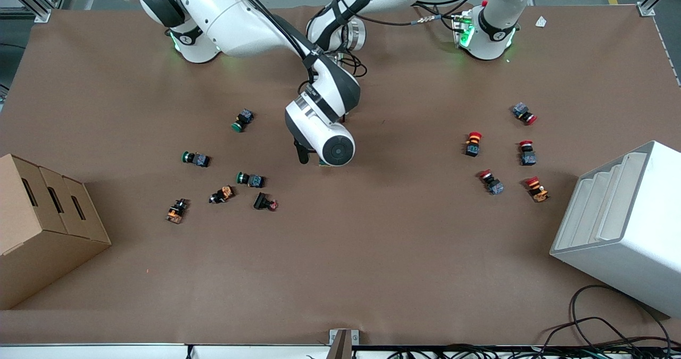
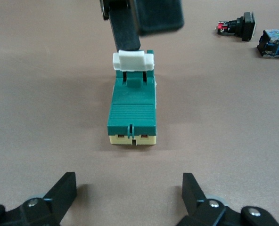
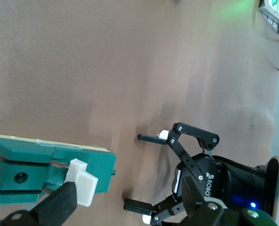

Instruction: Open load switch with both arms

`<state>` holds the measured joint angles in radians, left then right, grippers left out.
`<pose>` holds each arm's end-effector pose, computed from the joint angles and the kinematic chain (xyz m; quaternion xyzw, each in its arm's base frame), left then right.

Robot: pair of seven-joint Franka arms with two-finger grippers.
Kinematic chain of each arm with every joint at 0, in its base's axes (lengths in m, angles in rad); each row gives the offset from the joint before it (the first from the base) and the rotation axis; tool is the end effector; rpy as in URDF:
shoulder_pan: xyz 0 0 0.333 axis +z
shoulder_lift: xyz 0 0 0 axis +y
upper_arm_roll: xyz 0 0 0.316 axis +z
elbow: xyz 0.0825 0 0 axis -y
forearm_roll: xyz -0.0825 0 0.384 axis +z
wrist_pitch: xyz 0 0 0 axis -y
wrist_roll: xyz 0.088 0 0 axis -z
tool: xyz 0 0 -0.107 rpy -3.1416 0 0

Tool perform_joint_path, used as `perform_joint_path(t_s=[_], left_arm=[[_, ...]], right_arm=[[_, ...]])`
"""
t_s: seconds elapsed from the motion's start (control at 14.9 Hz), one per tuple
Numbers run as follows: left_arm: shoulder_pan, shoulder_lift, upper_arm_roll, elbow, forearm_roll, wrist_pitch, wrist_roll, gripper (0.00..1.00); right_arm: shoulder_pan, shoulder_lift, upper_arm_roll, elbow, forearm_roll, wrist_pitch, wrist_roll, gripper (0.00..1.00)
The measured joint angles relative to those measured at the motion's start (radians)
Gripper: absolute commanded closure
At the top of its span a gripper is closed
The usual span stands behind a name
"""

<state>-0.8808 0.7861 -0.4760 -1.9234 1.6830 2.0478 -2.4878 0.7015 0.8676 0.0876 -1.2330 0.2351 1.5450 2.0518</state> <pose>0.1762 -0.5645 0.0997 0.9011 -0.0235 0.4328 0.0145 0.4764 0.4968 0.2201 0.7468 -0.5891 -0.1884 0.2445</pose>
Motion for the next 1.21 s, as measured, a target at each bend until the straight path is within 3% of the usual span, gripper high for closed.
perform_joint_path(t_s=[1.21], left_arm=[[0.0, 0.0, 0.0, 0.0, 0.0, 0.0, 0.001, 0.01]], right_arm=[[0.015, 0.001, 0.0, -0.039, -0.001, 0.029, -0.001, 0.0]])
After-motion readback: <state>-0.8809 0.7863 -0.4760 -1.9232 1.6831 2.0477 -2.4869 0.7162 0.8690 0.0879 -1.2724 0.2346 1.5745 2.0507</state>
